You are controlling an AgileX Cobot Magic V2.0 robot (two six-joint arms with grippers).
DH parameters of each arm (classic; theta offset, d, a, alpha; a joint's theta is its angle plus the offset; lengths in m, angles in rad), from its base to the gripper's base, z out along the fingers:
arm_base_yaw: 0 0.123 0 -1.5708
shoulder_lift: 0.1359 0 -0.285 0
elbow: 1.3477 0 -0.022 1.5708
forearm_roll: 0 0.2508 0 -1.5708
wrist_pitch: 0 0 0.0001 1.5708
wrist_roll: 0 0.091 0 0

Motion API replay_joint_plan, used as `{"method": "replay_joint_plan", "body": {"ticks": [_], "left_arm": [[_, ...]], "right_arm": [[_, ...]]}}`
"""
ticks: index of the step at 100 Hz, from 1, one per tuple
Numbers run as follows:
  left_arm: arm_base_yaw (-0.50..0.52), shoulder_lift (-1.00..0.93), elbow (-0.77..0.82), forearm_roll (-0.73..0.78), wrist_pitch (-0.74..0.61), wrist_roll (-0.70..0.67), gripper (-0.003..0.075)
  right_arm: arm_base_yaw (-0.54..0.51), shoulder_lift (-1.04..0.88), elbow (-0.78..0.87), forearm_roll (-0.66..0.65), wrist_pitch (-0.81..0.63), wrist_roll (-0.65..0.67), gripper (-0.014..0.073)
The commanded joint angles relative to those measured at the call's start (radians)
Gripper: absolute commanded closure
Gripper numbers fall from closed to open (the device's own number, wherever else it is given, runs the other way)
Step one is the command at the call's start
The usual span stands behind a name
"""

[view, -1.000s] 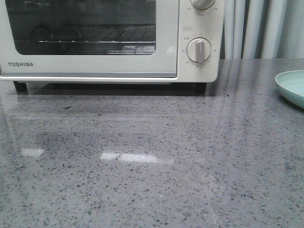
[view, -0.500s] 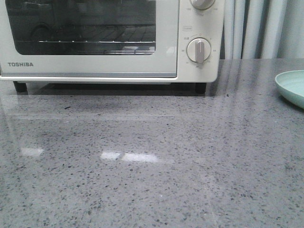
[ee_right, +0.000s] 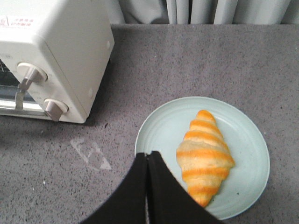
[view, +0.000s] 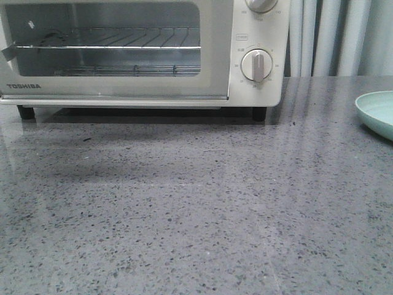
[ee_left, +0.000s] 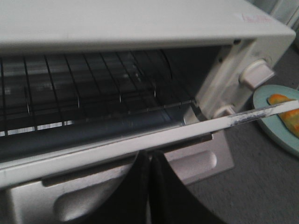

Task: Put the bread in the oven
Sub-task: 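Pull the oven door down and open with the left gripper, then grasp the striped croissant on the blue plate with the right gripper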

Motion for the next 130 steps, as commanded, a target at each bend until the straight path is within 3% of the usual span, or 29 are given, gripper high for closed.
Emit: {"method": "replay_joint_plan", "body": {"ticks": [1,20,28,45,54,67,118,126,130], "left_arm": [[-0.027,-0.106,0.031,-0.064,-0.012,-0.007,0.0741],[-0.076,-0.369,0.086,-0.119,0.038,-0.007,0.0742],[-0.076,-0.468,0.086,-0.119,0.066,-0.007,0.0741],[-0.074,-0.619,0.086,-0.099,0.096,-0.007,0.0741],[-0.074,-0.664,0.086,-0.076,0.127,-0.007,0.0741],[-0.074,-0.692,0.086,-0.062,0.157,-0.007,0.0741],[-0.074,-0.692,0.086,-0.06,0.175,-0.007,0.0741],[-0.074,-0.692,0.086,-0.06,0.175,-0.007,0.0741],[-0.074,-0.692,0.086,-0.06,0.175,-0.007,0.0741]], "right_arm": [[0.0,-0.001,-0.032,-0.003,-0.025,-0.009,0.0668],[0.0,0.001,-0.032,-0.028,0.044,-0.009,0.0634],[0.0,0.014,-0.032,-0.06,0.081,-0.007,0.0543],[-0.001,0.057,-0.032,-0.148,0.107,0.026,0.0263],[-0.001,0.095,-0.032,-0.236,0.107,0.064,0.0195],[-0.001,0.18,-0.032,-0.305,0.105,0.101,0.0197],[-0.001,0.64,-0.032,-0.285,-0.01,0.102,0.0207],[-0.001,0.688,-0.032,-0.282,-0.002,0.102,0.0251],[-0.001,0.707,-0.032,-0.27,0.008,0.102,0.0316]]}}
